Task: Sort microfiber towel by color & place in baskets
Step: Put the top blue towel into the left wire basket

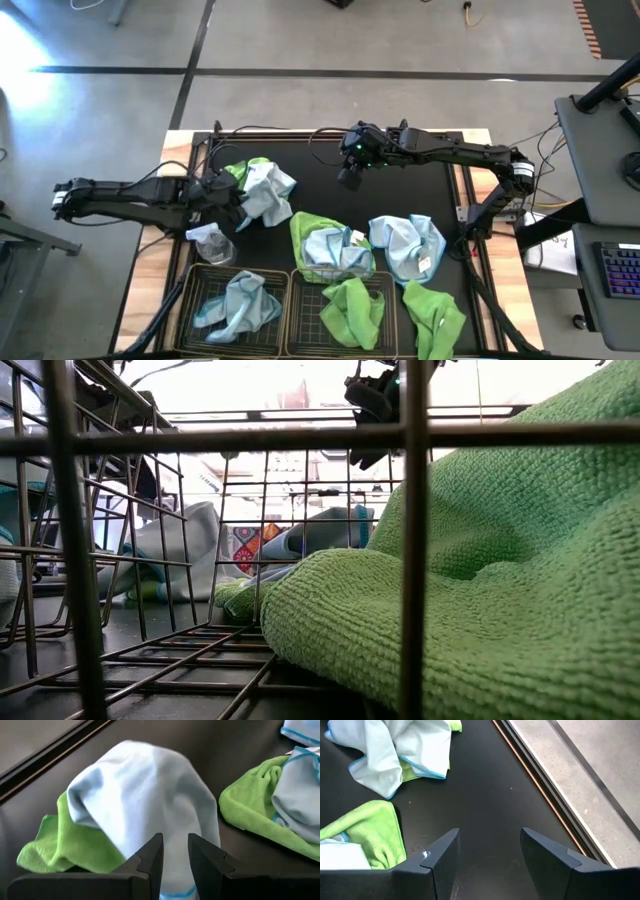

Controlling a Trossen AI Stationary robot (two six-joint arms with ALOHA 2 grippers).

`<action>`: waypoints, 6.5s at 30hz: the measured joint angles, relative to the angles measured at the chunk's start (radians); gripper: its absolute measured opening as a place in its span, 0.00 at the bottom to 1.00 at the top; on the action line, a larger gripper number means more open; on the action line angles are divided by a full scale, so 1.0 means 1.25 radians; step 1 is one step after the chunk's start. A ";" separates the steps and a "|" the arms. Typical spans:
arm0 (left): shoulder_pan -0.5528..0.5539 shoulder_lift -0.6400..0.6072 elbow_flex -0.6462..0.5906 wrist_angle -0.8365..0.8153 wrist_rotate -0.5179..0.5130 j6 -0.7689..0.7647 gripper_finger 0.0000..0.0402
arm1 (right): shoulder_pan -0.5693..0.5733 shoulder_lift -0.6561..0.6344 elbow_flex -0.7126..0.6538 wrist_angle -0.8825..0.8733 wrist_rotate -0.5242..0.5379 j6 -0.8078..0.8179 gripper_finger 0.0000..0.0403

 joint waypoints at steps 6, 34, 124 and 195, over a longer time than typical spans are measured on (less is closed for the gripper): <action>0.000 0.038 -0.011 0.040 0.000 0.030 0.19 | 0.000 0.000 -0.001 0.000 0.000 0.000 0.51; 0.073 0.121 -0.019 0.053 -0.020 0.134 0.19 | 0.000 0.000 -0.067 0.007 0.000 0.004 0.51; 0.130 0.205 0.700 -0.206 0.042 0.189 0.00 | 0.000 0.000 -0.067 0.017 0.000 0.009 0.51; -0.761 0.288 0.786 -0.178 0.153 0.085 0.00 | 0.000 0.000 -0.067 -0.007 -0.001 0.030 0.51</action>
